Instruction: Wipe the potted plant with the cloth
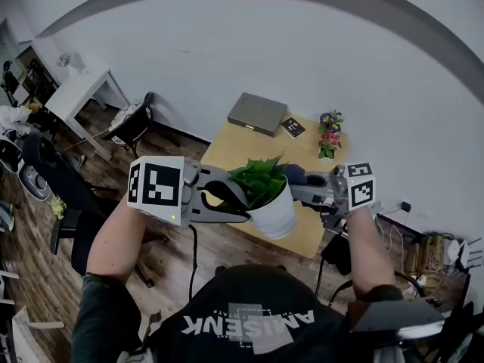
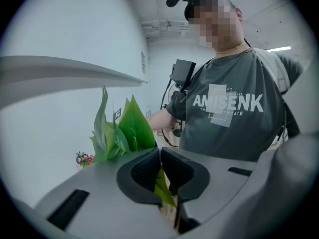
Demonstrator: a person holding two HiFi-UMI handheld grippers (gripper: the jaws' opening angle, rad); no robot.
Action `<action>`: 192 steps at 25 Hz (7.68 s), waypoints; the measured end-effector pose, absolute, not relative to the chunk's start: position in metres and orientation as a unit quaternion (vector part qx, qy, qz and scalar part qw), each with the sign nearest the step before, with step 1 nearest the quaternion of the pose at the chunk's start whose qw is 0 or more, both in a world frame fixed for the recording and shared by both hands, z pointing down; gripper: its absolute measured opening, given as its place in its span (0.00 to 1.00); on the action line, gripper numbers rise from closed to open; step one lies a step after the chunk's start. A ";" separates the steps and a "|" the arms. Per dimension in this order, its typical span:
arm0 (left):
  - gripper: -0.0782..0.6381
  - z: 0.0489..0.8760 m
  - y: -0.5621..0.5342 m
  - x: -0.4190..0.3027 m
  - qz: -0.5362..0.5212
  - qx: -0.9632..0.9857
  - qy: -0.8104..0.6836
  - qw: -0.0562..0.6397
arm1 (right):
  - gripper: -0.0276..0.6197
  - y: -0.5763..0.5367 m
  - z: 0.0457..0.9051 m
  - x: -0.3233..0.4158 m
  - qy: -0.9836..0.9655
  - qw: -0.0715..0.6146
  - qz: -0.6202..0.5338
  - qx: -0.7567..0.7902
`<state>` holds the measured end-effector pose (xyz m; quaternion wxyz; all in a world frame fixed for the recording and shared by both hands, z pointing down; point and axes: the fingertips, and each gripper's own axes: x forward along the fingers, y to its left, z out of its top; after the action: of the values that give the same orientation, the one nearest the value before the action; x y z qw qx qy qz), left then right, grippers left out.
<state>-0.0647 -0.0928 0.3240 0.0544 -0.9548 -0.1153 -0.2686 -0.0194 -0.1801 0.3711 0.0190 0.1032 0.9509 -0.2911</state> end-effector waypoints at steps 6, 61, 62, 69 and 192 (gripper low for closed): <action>0.13 0.322 -0.092 -0.063 -0.269 -0.956 -0.107 0.050 | 0.10 -0.173 0.366 -0.012 0.931 0.028 -0.318 0.174; 0.12 0.396 -0.214 -0.029 -0.279 -0.928 0.159 -0.190 | 0.10 -0.158 0.426 -0.035 0.951 -0.189 -0.119 -0.213; 0.12 0.396 -0.215 -0.030 -0.278 -0.927 0.161 -0.191 | 0.10 -0.155 0.430 -0.039 0.951 -0.198 -0.120 -0.203; 0.12 0.393 -0.210 -0.034 -0.278 -0.930 0.158 -0.180 | 0.10 -0.147 0.451 -0.065 0.951 -0.227 -0.124 -0.168; 0.24 0.343 -0.215 -0.159 -0.117 -0.878 0.464 -0.018 | 0.10 -0.199 0.335 0.018 0.929 -0.023 -0.107 -0.354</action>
<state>-0.1591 -0.2155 0.3426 -0.0176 -0.8779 0.4642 -0.1167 0.0183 -0.1988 0.3349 -0.0225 -0.3539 0.9289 -0.1072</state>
